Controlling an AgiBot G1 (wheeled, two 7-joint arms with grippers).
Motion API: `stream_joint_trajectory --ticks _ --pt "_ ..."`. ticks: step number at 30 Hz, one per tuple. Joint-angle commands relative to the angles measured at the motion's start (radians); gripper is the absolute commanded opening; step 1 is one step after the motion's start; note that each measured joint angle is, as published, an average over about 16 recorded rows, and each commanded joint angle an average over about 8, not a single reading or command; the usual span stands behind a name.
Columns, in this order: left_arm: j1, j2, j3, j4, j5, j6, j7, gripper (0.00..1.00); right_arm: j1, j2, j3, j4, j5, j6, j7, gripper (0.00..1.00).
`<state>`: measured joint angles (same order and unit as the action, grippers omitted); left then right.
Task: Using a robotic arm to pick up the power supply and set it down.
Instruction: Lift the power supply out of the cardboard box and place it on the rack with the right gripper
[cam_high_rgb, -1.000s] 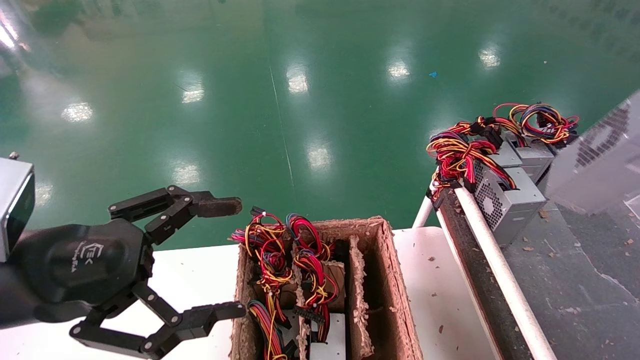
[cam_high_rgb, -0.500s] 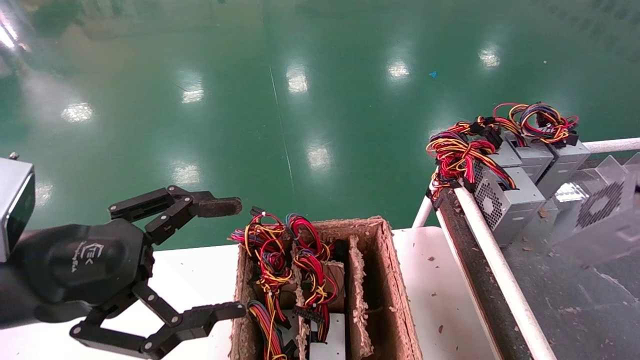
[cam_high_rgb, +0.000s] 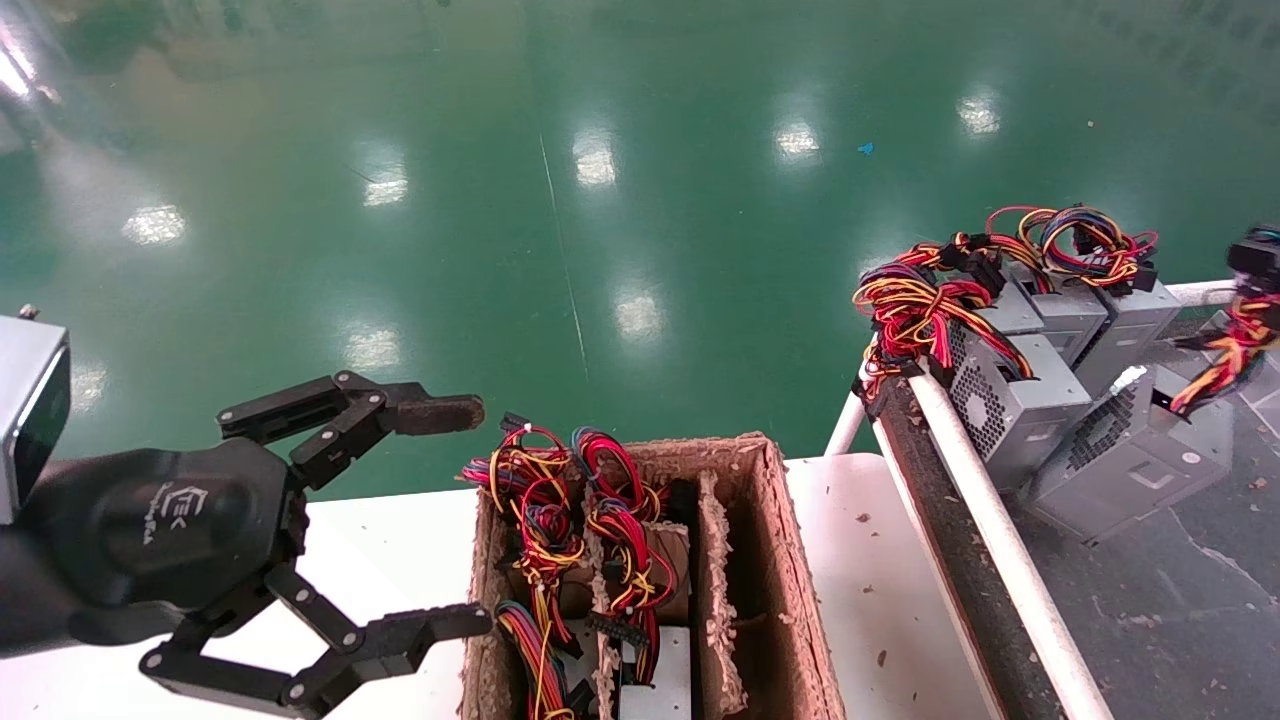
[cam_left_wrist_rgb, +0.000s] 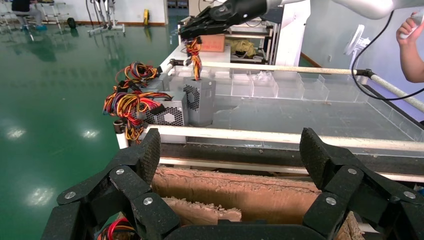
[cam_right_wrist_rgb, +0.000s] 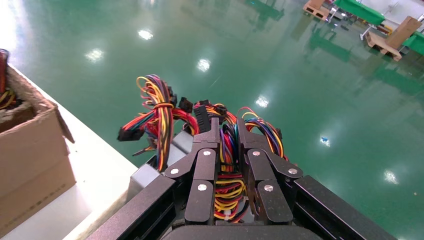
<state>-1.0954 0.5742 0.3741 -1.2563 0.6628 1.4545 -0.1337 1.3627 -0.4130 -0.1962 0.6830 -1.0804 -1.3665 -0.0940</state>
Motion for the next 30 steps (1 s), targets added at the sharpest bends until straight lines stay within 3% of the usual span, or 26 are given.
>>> stream_joint_trajectory --ticks 1,13,27,29,30 --pt "0.000 0.000 0.000 0.000 0.000 0.000 0.000 1.00 0.034 -0.023 -0.017 -0.011 -0.029 0.012 0.003 0.00" --pt "0.000 0.000 0.000 0.000 0.000 0.000 0.000 1.00 0.210 -0.136 -0.090 -0.117 -0.139 0.000 -0.007 0.00" --pt "0.000 0.000 0.000 0.000 0.000 0.000 0.000 1.00 0.275 -0.215 -0.126 -0.231 -0.193 0.011 -0.061 0.00" --pt "0.000 0.000 0.000 0.000 0.000 0.000 0.000 1.00 0.278 -0.221 -0.128 -0.247 -0.196 0.012 -0.071 0.08" --pt "0.000 0.000 0.000 0.000 0.000 0.000 0.000 1.00 0.280 -0.224 -0.129 -0.254 -0.197 0.013 -0.076 0.20"
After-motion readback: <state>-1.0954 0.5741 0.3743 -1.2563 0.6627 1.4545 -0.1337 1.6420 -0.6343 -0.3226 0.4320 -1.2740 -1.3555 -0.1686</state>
